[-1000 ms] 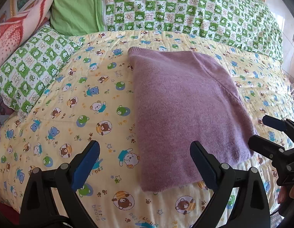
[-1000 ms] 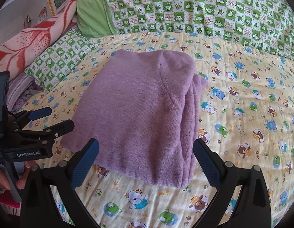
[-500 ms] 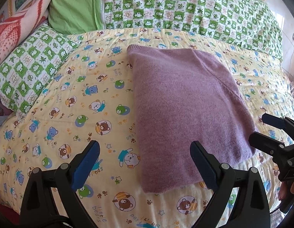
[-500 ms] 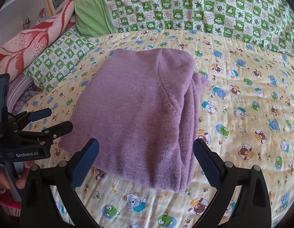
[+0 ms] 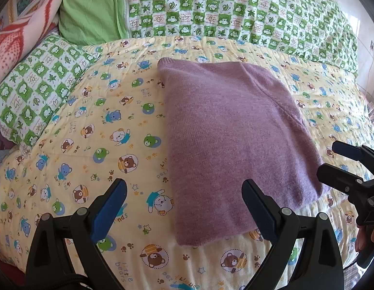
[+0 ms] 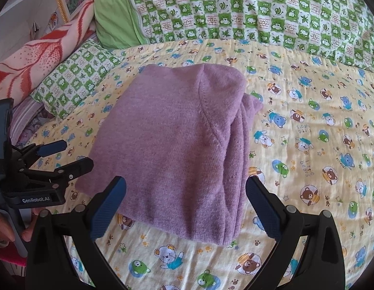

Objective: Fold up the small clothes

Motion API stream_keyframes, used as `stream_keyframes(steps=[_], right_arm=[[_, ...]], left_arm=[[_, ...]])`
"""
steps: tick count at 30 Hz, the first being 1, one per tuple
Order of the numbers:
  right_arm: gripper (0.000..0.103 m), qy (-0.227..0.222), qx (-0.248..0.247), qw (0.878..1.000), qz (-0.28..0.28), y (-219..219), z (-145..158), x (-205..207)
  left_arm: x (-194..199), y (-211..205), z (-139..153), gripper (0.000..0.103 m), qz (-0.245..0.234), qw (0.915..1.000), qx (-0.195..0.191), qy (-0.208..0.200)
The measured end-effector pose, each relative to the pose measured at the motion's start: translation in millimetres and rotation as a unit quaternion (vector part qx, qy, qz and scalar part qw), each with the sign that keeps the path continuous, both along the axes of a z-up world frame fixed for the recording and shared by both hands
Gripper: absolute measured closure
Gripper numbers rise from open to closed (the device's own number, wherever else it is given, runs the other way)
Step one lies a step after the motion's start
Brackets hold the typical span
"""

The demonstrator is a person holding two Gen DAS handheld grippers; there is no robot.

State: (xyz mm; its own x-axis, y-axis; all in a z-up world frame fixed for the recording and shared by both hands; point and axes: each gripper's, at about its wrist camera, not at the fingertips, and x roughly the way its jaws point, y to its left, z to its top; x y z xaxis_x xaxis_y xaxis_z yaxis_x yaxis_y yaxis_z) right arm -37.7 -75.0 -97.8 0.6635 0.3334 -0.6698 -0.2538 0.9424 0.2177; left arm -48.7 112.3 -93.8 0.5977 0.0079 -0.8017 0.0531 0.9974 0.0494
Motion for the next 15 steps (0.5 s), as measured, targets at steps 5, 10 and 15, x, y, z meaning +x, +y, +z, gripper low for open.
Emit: stream_keyframes(steps=[5, 10, 15], right_arm=[[0.004, 0.000, 0.000, 1.000, -0.001, 0.2, 1.0, 0.6], [0.004, 0.000, 0.001, 1.000, 0.000, -1.2, 3.1, 3.4], [0.004, 0.000, 0.002, 1.000, 0.000, -1.5, 3.3, 4.7]], left_arm=[[1.9, -0.5, 1.5, 0.007, -0.002, 1.0000, -0.001, 0.000], [5.4, -0.6, 3.8, 0.007, -0.003, 1.0000, -0.001, -0.002], [7.0, -0.4, 4.4, 0.007, -0.004, 1.0000, -0.001, -0.002]])
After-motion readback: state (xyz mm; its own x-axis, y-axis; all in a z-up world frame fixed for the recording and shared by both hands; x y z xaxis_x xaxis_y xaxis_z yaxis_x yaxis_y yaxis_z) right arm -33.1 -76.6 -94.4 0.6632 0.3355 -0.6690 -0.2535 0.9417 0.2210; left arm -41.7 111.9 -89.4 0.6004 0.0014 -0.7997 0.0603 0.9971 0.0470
